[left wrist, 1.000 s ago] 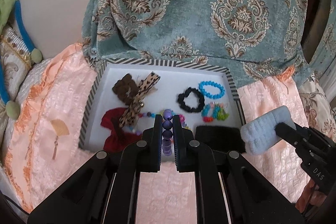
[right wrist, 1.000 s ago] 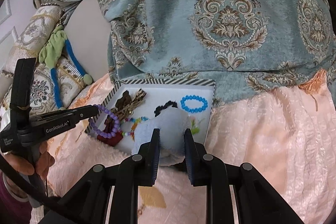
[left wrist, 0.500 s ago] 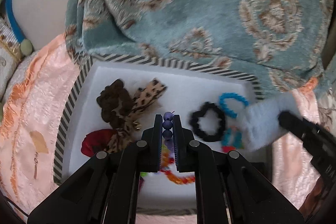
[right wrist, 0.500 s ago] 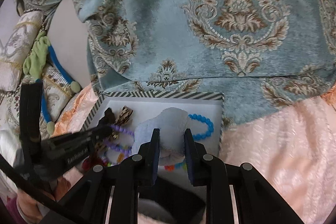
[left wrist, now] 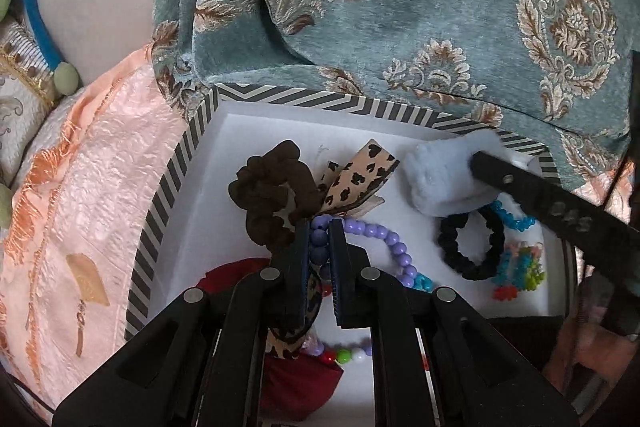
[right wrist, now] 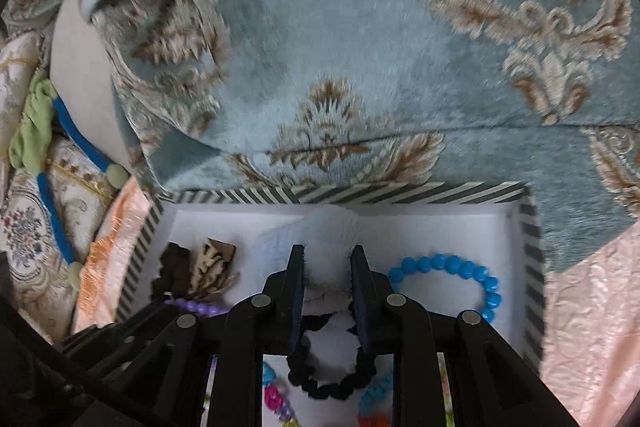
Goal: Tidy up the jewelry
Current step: 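Carry the purple bracelet and fuzzy scrunchie into the tray and open both tools, then withdraw both open tools up out of the tray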
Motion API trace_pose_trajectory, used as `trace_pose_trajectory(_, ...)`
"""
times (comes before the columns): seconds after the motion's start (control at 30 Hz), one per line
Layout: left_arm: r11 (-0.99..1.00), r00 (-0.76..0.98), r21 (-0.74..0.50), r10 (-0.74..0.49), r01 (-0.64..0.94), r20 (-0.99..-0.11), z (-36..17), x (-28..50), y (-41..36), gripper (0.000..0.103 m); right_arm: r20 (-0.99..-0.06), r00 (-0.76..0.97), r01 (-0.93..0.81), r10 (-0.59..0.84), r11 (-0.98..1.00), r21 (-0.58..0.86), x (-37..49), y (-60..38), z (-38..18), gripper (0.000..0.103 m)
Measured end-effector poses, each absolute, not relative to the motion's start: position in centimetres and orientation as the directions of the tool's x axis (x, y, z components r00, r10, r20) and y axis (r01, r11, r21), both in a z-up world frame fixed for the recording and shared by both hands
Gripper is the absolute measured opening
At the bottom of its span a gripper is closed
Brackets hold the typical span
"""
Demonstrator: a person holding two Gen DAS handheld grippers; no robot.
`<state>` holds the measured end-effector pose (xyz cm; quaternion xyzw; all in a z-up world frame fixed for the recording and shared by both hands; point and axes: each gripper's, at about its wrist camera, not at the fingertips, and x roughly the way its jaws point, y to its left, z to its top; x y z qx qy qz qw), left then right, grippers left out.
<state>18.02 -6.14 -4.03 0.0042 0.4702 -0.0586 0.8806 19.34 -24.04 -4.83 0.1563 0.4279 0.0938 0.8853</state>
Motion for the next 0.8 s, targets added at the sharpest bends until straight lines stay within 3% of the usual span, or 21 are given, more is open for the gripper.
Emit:
trace_pose_trajectory(0.6,0.992,0.549,-0.031,-0.094,0.123,-0.830,-4.6,17.1,-6.8,0.008,-0.749,0.611,-0.029,0.256,0.953,0.302,18.4,-24.6,-5.5,0.021)
trace_pose_trajectory(0.63,0.992,0.550,-0.029,-0.092,0.122,-0.830,-4.6,17.1,-6.8,0.008,-0.747,0.612,-0.028,0.260,0.951,0.308,18.4,-24.7,-5.5,0.024)
trace_pose_trajectory(0.73,0.992,0.560,-0.019,-0.084,0.121,-0.824,-4.6,16.9,-6.7,0.009,-0.745,0.615,-0.028,0.260,0.951,0.308,18.0,-25.1,-5.3,0.051)
trace_pose_trajectory(0.8,0.993,0.565,-0.029,-0.090,0.116,-0.820,-4.4,16.8,-6.5,0.018,-0.727,0.628,-0.041,0.278,0.945,0.326,17.5,-25.6,-4.8,0.052)
